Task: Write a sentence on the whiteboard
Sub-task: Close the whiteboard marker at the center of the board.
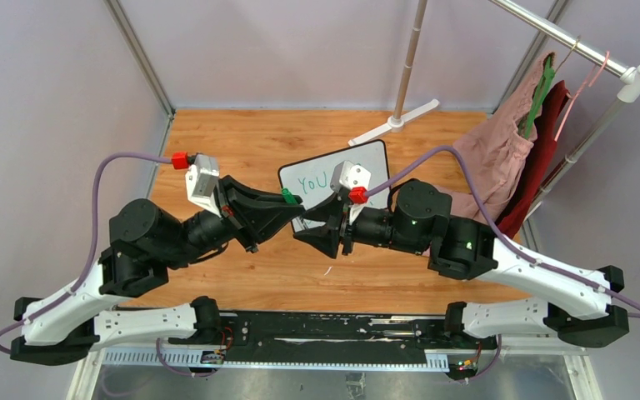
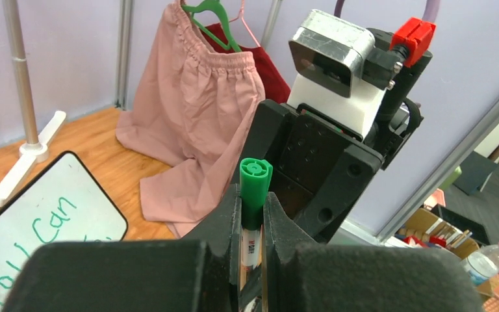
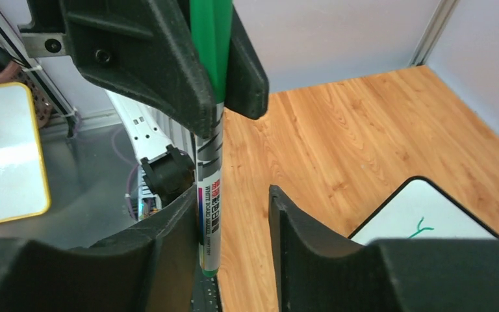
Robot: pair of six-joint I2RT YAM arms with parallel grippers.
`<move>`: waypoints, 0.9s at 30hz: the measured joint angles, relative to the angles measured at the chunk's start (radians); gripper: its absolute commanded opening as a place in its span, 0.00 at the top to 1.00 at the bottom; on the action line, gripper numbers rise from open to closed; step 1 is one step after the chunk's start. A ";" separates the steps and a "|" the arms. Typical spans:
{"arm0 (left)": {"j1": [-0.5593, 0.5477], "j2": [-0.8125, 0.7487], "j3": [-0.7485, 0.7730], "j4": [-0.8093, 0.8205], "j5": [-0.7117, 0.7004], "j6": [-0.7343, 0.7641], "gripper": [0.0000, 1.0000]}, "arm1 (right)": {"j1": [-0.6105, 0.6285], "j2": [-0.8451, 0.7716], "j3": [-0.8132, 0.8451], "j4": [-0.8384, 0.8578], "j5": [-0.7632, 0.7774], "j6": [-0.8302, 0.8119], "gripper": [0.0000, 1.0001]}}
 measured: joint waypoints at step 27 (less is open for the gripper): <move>0.000 -0.087 -0.164 0.085 -0.031 -0.022 0.58 | -0.019 -0.044 -0.148 0.217 -0.057 0.107 1.00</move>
